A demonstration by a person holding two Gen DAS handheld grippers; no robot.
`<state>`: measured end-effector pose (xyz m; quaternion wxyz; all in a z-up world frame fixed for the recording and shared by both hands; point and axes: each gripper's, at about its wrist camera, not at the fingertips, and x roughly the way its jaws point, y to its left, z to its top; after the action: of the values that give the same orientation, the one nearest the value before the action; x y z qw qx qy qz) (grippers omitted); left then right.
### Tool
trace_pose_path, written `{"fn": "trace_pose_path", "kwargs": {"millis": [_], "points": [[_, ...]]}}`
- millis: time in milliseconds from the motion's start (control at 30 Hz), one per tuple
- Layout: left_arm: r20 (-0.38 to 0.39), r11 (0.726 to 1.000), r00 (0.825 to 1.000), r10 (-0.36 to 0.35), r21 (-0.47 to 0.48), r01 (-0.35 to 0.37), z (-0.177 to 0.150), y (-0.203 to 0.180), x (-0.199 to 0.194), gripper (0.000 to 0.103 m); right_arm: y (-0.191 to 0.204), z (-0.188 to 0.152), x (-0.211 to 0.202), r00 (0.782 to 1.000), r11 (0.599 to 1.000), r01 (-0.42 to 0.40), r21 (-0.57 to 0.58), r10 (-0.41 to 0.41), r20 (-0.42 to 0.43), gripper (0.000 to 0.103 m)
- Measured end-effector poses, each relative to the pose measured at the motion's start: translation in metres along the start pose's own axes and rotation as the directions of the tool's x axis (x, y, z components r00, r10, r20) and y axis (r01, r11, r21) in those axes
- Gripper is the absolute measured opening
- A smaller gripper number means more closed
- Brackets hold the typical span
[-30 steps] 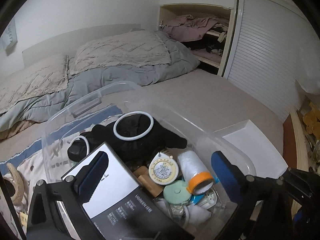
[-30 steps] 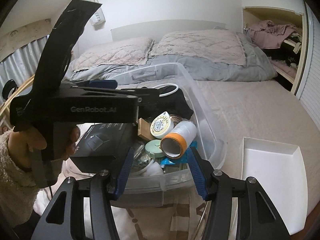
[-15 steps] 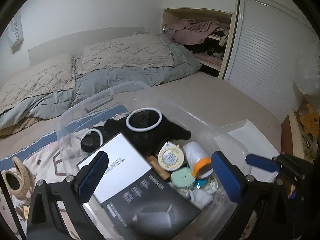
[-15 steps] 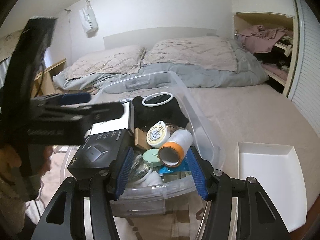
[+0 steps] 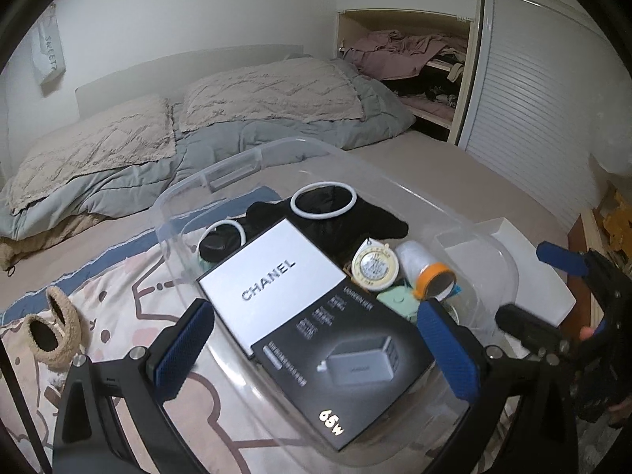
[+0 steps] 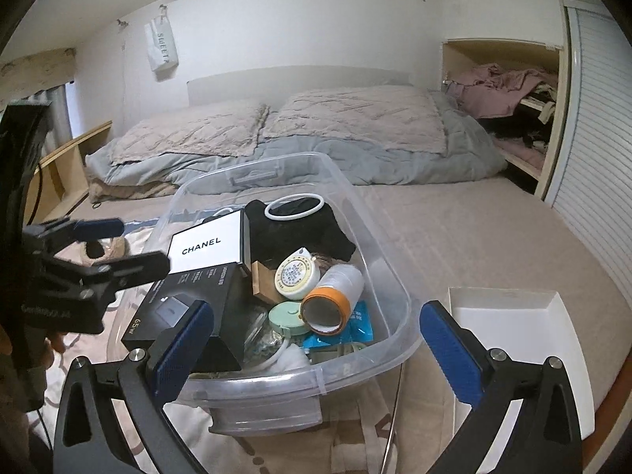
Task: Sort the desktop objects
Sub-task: 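Withdraw both tools from the clear box back over the bed items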
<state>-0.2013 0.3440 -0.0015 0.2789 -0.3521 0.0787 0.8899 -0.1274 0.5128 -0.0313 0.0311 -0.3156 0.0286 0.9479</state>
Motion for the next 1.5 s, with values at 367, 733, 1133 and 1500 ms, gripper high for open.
{"fn": "trace_pose_path", "kwargs": {"millis": [367, 733, 1133, 1500], "points": [[0.005, 1.0, 1.0, 0.006, -0.027, -0.006, -0.016, 0.019, -0.011, 0.103, -0.003, -0.004, 0.003, 1.0, 0.999, 0.022, 0.046, -0.021, -0.021, 0.103], [0.052, 0.99, 0.995, 0.083, -0.121, -0.076, -0.037, 0.071, -0.035, 0.103, 0.005, -0.003, 0.001, 0.999, 0.996, 0.024, 0.089, -0.026, 0.024, 0.103], [0.092, 0.948, 0.964, 0.25, -0.225, -0.224, -0.085, 0.157, -0.082, 0.103, 0.061, 0.003, 0.001, 0.996, 0.997, -0.047, 0.055, 0.043, 0.074, 0.103], [0.142, 0.908, 0.926, 0.349, -0.297, -0.296, -0.117, 0.212, -0.133, 0.103, 0.136, 0.005, -0.015, 0.98, 0.991, -0.135, -0.026, 0.137, 0.145, 0.103]]}}
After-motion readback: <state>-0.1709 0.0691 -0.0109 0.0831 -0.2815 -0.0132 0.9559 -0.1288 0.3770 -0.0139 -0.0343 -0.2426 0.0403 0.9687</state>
